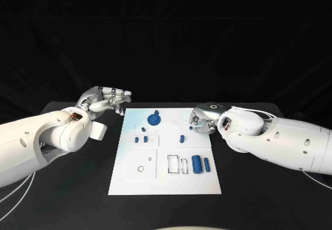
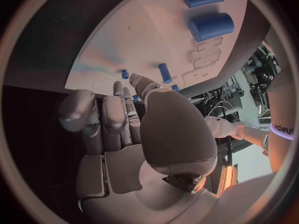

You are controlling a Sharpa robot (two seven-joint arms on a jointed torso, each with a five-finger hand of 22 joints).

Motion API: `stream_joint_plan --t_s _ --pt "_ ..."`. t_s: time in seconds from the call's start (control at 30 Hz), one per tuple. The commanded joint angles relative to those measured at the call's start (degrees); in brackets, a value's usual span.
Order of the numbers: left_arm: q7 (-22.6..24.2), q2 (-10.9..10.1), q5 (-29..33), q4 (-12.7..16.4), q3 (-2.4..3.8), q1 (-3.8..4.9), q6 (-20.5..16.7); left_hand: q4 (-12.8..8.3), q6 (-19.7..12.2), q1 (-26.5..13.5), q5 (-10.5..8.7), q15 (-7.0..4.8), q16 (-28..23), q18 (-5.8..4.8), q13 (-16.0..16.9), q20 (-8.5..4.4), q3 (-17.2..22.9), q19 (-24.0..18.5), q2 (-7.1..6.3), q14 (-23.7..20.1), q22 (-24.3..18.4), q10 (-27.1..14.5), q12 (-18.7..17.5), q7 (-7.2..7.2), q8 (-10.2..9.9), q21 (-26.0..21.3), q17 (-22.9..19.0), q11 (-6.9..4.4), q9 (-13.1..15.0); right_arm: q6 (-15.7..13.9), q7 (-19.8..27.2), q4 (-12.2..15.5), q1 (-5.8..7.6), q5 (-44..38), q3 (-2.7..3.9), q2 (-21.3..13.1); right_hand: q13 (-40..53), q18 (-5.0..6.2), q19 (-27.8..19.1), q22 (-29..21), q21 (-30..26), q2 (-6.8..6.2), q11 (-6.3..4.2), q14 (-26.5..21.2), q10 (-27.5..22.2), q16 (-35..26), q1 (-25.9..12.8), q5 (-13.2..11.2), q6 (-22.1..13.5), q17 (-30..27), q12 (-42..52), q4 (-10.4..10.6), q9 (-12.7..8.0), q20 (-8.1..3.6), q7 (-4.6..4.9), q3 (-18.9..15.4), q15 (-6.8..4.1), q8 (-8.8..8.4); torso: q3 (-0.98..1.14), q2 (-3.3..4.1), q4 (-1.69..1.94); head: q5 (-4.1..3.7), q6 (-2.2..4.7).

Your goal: Assemble the parts on the task board

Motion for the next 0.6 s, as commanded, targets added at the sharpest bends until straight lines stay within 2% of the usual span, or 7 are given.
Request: stream_joint_plan --t_s 0.03,0.1,0.17,0.23,0.33,0.47,0.6 --pt "6.41 -0.28 12.02 0.55 0.0 0.0 2.75 0.0 -0.32 -0.39 -0.05 0.17 -0.39 0.75 0.03 0.16 -0.31 0.08 0.04 0.02 -0.07 -0.29 0.09 0.03 0.28 -0.32 -0.06 0.06 -0.07 0.98 -1.66 -0.43 -0.35 -3.83 0.01 0.53 -0.07 -0.46 1.71 0.53 0.51 -0.49 0.15 3.41 -0.31 0.47 -0.19 -0.19 0.35 0.27 -0.26 -0.01 -0.09 -0.08 0.15 0.46 0.57 -0.35 -0.09 0.11 0.05 0.14 -0.26" --pt "6.62 -0.46 12.54 0.87 0.0 0.0 2.97 -0.08 -0.38 -0.46 -0.03 0.18 -0.45 0.75 0.05 0.17 -0.46 0.11 0.14 0.01 -0.17 -0.33 0.13 0.05 0.31 -0.45 -0.15 0.09 -0.09 0.99 -1.59 -0.69 -0.66 -3.77 0.01 0.93 -0.13 -0.45 1.51 1.06 0.99 -0.54 0.16 3.37 -0.23 1.19 -0.35 -0.19 0.47 0.66 -0.3 -0.04 -0.09 -0.03 0.16 0.67 0.57 -0.48 -0.13 0.12 0.02 0.03 -0.29" --pt "6.85 -0.62 12.84 1.22 0.01 0.0 3.21 -0.13 -0.43 -0.49 -0.03 0.19 -0.48 0.75 0.06 0.18 -0.53 0.13 0.26 0.01 -0.24 -0.36 0.15 0.06 0.32 -0.55 -0.21 0.09 -0.11 0.95 -1.54 -0.99 -1.01 -3.69 0.01 1.34 -0.16 -0.47 1.44 1.56 1.48 -0.5 0.17 3.4 -0.2 1.86 -0.48 -0.27 0.54 1.09 -0.32 -0.01 -0.08 0.0 0.16 0.8 0.55 -0.55 -0.12 0.09 -0.13 0.26 -0.31" --pt "6.98 -0.77 13.01 1.52 0.01 0.0 3.36 -0.17 -0.45 -0.49 -0.03 0.19 -0.5 0.75 0.06 0.18 -0.56 0.14 0.3 0.0 -0.27 -0.38 0.16 0.07 0.32 -0.59 -0.24 0.09 -0.11 0.94 -1.6 -1.29 -1.3 -3.64 0.01 1.69 -0.19 -0.47 1.36 1.93 1.84 -0.52 0.15 3.4 -0.17 2.23 -0.55 -0.31 0.61 1.28 -0.35 -0.05 -0.07 0.04 0.14 0.9 0.55 -0.62 -0.09 0.13 -0.13 0.36 -0.39" --pt "7.03 -0.97 13.16 1.87 0.01 0.01 3.38 -0.34 -0.6 -0.44 -0.01 0.2 -0.55 0.75 0.07 0.18 -0.64 0.18 0.4 -0.02 -0.37 -0.48 0.17 0.1 0.3 -0.72 -0.31 0.11 -0.15 0.9 -1.88 -1.9 -1.65 -3.62 0.0 2.25 -0.22 -0.53 1.32 2.67 2.57 -0.4 0.09 3.42 -0.07 2.9 -0.52 -0.18 0.82 1.68 -0.34 -0.13 -0.03 0.09 0.06 1.12 0.55 -0.61 -0.17 0.21 -0.11 0.58 -0.44" --pt "7.07 -1.1 13.25 2.14 0.01 0.02 3.37 -0.96 -0.93 -0.01 0.1 0.2 -0.62 0.75 0.08 0.17 -0.58 0.3 0.78 -0.06 -0.58 -0.73 0.2 0.19 0.27 -0.99 -0.48 0.16 -0.24 0.78 -2.01 -2.81 -1.98 -3.62 0.01 2.86 -0.23 -0.59 1.28 3.64 3.53 -0.18 0.02 3.47 0.17 3.83 -0.41 0.18 1.14 2.25 -0.29 -0.33 0.05 0.13 -0.05 1.49 0.44 -0.58 -0.19 0.23 0.03 0.33 -0.47" --pt "6.6 -1.22 13.28 2.33 0.02 0.02 3.97 -1.19 -1.24 -0.03 0.1 0.25 -0.61 0.74 0.1 0.18 -0.68 0.39 0.87 -0.05 -0.7 -0.84 0.26 0.31 0.21 -1.14 -0.55 0.24 -0.32 0.81 -1.99 -3.66 -2.16 -3.44 0.01 3.53 -0.19 -0.59 1.14 4.6 4.46 0.2 -0.1 3.47 0.68 4.77 -0.53 0.35 1.61 2.77 -0.15 -0.45 0.17 0.17 -0.17 1.91 0.36 -0.5 -0.18 0.28 -0.02 0.07 -0.21"
